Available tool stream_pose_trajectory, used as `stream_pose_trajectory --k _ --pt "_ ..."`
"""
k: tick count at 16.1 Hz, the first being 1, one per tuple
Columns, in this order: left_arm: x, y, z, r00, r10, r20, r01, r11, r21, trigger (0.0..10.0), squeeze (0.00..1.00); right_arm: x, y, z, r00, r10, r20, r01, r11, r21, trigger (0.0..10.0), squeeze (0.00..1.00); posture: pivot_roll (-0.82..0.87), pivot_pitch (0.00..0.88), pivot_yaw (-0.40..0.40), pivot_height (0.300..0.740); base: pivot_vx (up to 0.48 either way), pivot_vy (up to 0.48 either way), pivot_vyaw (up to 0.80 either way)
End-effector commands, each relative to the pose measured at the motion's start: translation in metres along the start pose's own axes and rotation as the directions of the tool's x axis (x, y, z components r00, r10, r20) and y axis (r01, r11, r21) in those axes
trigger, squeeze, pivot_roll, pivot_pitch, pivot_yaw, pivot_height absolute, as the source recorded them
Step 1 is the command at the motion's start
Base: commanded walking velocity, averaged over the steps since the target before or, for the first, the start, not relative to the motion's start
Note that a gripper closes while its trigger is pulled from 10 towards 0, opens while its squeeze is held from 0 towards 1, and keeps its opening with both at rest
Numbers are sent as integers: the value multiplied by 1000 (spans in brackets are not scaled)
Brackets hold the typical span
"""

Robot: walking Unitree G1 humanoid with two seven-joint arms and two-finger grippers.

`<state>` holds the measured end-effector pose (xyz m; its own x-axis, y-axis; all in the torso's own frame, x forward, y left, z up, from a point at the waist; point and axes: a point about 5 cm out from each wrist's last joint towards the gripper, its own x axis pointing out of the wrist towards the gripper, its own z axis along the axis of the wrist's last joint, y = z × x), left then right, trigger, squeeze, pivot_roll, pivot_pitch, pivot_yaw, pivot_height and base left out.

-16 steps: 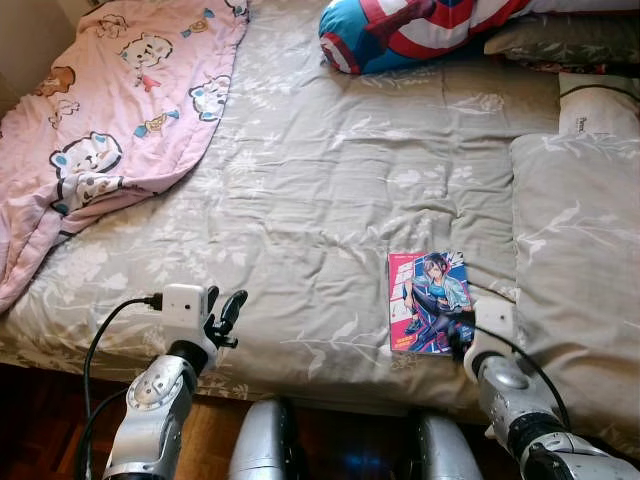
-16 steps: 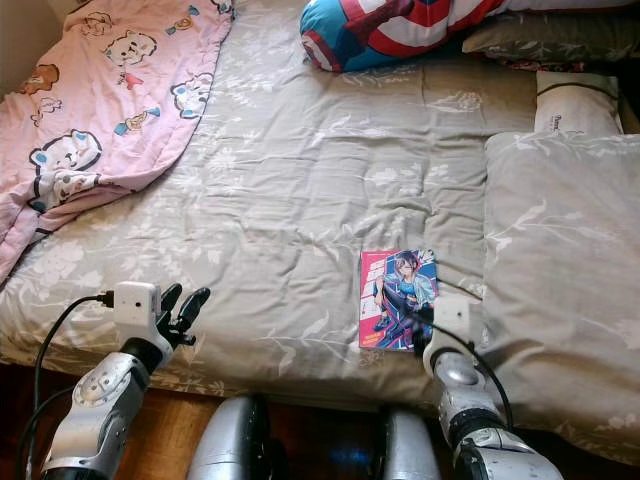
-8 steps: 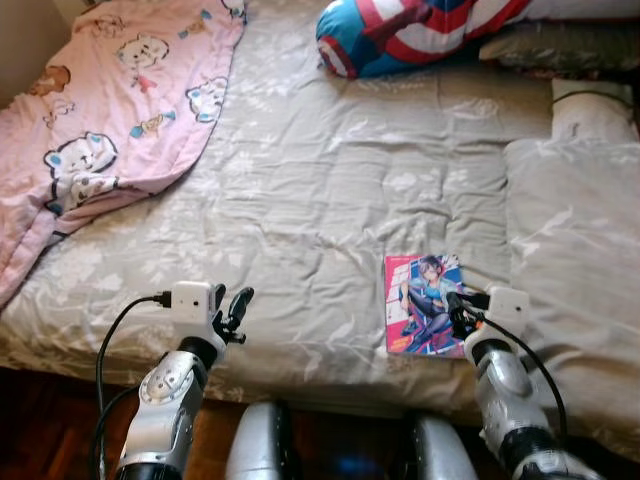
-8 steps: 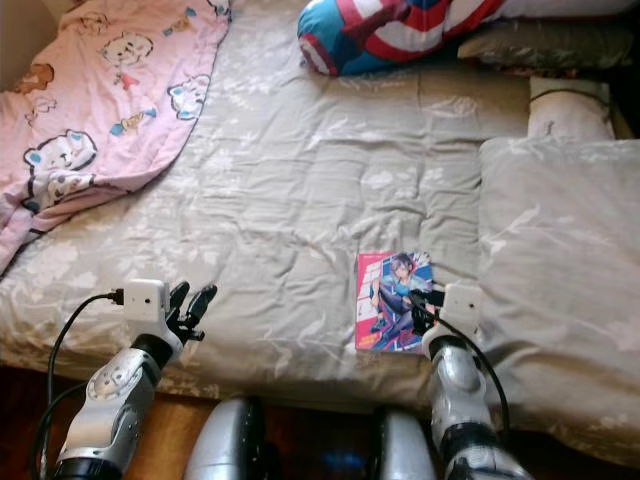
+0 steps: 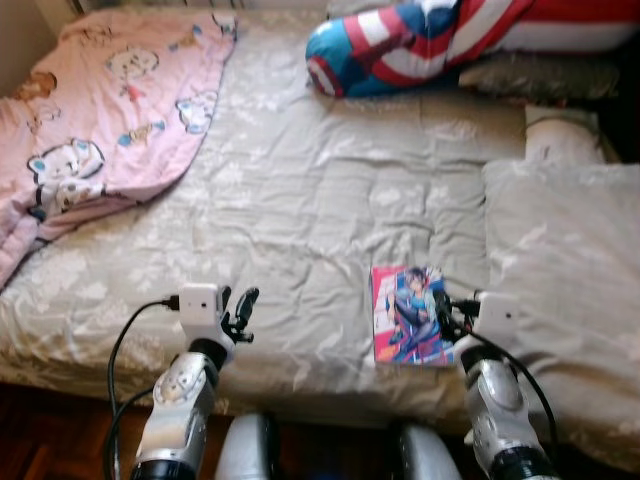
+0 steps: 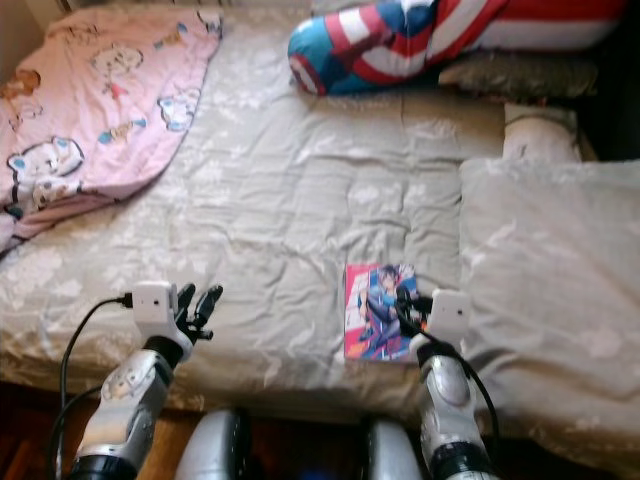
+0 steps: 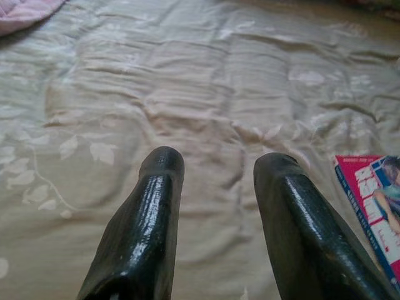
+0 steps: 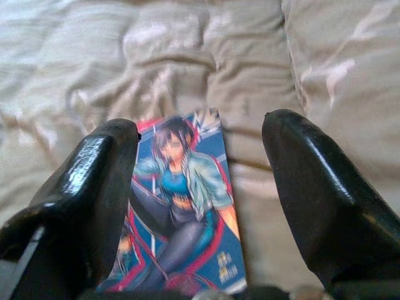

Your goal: Clean up the room

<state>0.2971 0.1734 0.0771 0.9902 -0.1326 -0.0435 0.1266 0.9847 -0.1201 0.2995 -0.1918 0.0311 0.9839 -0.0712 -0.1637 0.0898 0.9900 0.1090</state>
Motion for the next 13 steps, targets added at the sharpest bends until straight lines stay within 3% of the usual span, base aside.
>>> stream_pose_trajectory --k 1,4,9,11,13 --pt "-1 6 -4 999 30 -19 -29 1000 11 10000 0 -7 -4 -15 998 -7 -64 7 1000 -2 10000 0 17 95 -8 683 0 0 0" --pt "-3 26 -16 988 129 -85 -127 991 27 10000 0 -17 -6 -30 992 -18 -126 17 1000 -9 10000 0 20 72 -1 708 0 0 0" --pt "-6 43 -33 968 174 -180 -160 983 88 10000 0 -29 -10 -53 970 -42 -240 36 999 -28 10000 0 25 22 12 740 0 0 0" --pt "-26 53 -71 912 184 -368 -161 983 91 10000 0 -41 -15 -73 933 -56 -356 40 998 -50 10000 0 17 0 21 740 0 0 0" --pt "-41 58 -88 871 201 -447 -171 979 108 10000 0 -47 -19 -80 913 -70 -401 51 997 -58 10000 0 15 0 24 740 0 0 0"
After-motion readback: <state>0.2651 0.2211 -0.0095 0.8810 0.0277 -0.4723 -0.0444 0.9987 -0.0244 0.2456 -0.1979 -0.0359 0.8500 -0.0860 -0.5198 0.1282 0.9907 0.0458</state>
